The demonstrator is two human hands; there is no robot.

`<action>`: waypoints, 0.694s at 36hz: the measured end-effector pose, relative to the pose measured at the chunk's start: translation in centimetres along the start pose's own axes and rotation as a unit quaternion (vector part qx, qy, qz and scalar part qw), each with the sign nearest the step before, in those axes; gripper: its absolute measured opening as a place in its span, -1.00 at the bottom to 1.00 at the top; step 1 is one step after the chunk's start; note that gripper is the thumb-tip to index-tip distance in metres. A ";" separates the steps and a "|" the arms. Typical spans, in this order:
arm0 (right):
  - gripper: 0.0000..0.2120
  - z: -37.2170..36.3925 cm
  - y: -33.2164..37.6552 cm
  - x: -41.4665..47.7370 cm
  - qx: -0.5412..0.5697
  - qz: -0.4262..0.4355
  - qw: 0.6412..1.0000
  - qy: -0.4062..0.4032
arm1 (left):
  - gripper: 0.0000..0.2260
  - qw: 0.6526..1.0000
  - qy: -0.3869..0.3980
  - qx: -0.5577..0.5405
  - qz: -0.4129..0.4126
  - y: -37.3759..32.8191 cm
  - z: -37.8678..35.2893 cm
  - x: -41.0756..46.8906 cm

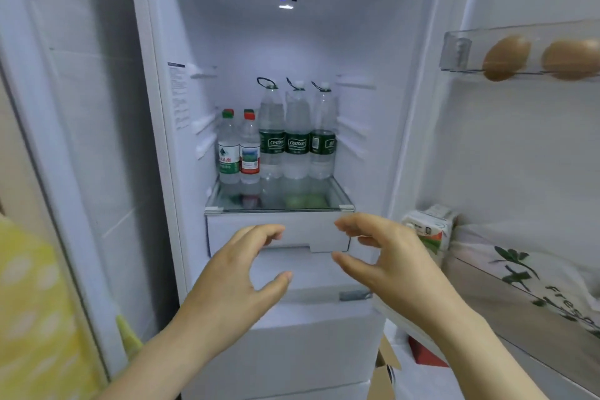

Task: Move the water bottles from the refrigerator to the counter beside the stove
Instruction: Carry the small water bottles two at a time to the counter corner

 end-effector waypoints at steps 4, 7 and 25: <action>-0.64 -2.4 0.7 3.1 -0.002 0.002 1.000 0.001 | -0.59 1.000 -0.003 0.002 -0.003 2.9 1.2 2.3; -0.64 -3.9 0.7 5.0 0.005 -0.001 1.000 0.003 | -0.59 1.000 -0.012 -0.002 -0.002 4.8 1.8 3.7; -0.67 -8.6 -2.6 19.5 0.068 0.030 0.997 -0.005 | -0.57 0.997 -0.065 0.031 0.003 10.8 2.3 14.9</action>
Point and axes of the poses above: each hand's wrist, its own x-axis towards the middle knuckle, its own z-axis out of the back of the hand, y = z × x, the point moved 4 cm from there along x, towards the middle knuckle, and after that the axes turned 4 degrees about x, right-handed, at the moved point
